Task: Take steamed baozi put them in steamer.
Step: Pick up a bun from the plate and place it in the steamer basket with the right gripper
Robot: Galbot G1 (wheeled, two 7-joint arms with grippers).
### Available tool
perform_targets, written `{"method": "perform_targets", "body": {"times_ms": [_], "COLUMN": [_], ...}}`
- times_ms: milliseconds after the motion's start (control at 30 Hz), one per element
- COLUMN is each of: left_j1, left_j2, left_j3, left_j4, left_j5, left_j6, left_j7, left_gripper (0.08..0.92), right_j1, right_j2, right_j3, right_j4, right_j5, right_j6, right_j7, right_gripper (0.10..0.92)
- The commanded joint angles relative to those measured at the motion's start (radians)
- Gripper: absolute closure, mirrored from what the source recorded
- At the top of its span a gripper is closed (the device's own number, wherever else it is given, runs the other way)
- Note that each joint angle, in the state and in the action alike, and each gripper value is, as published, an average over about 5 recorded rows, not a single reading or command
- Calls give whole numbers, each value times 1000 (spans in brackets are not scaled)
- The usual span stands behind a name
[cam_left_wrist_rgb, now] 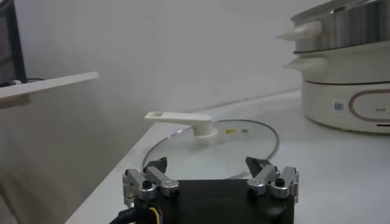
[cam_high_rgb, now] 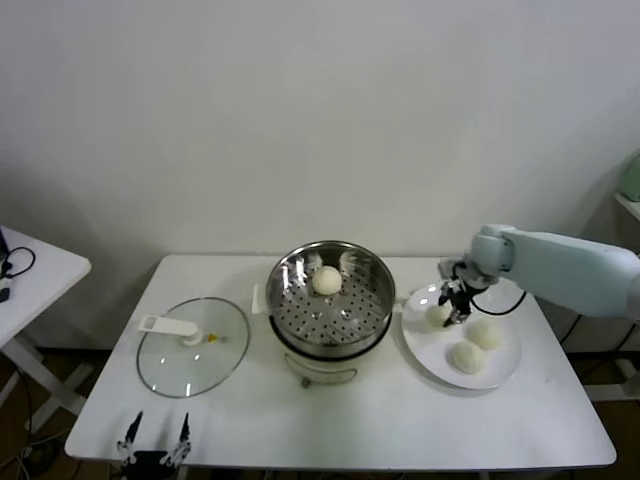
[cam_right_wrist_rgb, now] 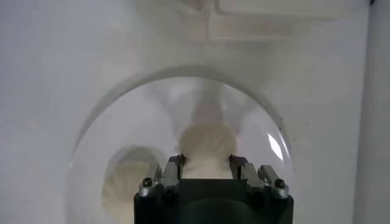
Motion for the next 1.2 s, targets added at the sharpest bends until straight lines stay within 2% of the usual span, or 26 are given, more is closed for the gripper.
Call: {"method": "perform_targets", "body": {"times_ms": [33, 233, 567, 900, 1200], "left_j1": [13, 18, 31, 25, 20], "left_j2": [1, 0, 2, 4, 4], "left_j3": [-2, 1, 11, 22, 26], "left_j4": [-8, -19, -29, -30, -26], "left_j5": [0, 2, 8, 12, 16], "left_j6": [0, 1, -3, -1, 2], "left_j7": [-1, -1, -1, 0, 0], "left_gripper": [177, 177, 177, 177, 177], "right_j1": [280, 476, 657, 563, 349], "right_j2": [-65, -67, 54, 226, 405], "right_j3": [-141, -192, -173, -62, 3], "right_j4": [140, 220, 299, 374, 266], "right_j5": [125, 211, 376, 470, 420], "right_j6": [11, 19, -6, -117, -163], "right_j7": [-38, -85, -108, -1, 66], "right_gripper": [491, 491, 489, 491, 489]}}
